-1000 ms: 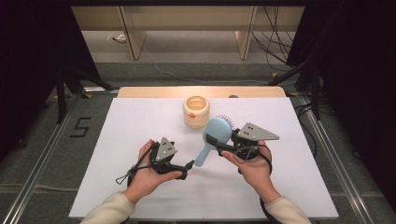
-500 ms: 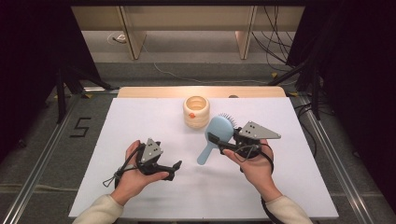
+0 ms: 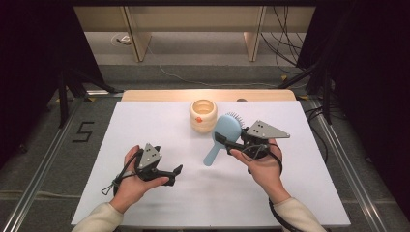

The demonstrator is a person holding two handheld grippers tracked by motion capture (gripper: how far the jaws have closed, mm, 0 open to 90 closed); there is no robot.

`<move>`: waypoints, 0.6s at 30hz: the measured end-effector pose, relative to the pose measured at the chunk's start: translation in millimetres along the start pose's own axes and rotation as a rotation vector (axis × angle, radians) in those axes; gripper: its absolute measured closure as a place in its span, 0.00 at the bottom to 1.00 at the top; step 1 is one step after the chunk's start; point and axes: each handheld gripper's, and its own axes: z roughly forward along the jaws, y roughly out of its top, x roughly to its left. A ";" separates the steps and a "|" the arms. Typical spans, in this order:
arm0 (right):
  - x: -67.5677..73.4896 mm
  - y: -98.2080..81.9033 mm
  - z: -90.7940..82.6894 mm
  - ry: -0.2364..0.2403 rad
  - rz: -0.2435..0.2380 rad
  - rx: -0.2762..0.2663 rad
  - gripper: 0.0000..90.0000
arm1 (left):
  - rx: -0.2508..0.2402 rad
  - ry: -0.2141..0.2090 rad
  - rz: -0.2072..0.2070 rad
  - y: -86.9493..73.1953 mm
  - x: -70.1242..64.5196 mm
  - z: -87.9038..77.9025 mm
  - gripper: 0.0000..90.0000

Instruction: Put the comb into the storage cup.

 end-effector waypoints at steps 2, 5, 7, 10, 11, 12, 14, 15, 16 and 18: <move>-1.1 1.9 1.7 -0.002 -0.001 -0.002 0.57 | 0.001 0.008 0.000 0.0 0.0 0.6 0.00; -2.7 4.8 3.9 -0.007 0.000 -0.009 0.57 | -0.004 0.008 0.001 0.2 0.0 0.4 0.00; -3.5 6.5 4.9 -0.010 0.000 -0.010 0.57 | -0.002 0.016 0.001 0.1 0.3 0.5 0.00; -4.9 7.7 6.2 -0.010 0.006 -0.013 0.57 | -0.004 0.016 0.002 0.4 0.3 0.4 0.00; -5.3 7.8 6.3 -0.010 0.006 -0.013 0.57 | -0.005 0.017 0.001 0.3 0.0 0.6 0.00; -6.0 8.1 6.8 -0.011 0.006 -0.015 0.57 | -0.003 0.011 -0.002 0.1 -0.3 1.0 0.00; -7.0 8.1 7.4 -0.010 0.008 -0.016 0.57 | -0.001 0.017 0.002 0.1 -0.1 1.0 0.00; -7.3 8.1 7.6 -0.011 0.008 -0.017 0.57 | 0.000 0.018 0.003 0.0 -0.2 1.1 0.00; -7.7 8.2 7.7 -0.013 0.008 -0.016 0.57 | 0.000 0.017 0.002 -0.1 -0.2 1.2 0.00; -8.4 8.5 8.1 -0.015 0.007 -0.015 0.57 | 0.002 0.020 0.005 -0.2 -0.1 1.3 0.00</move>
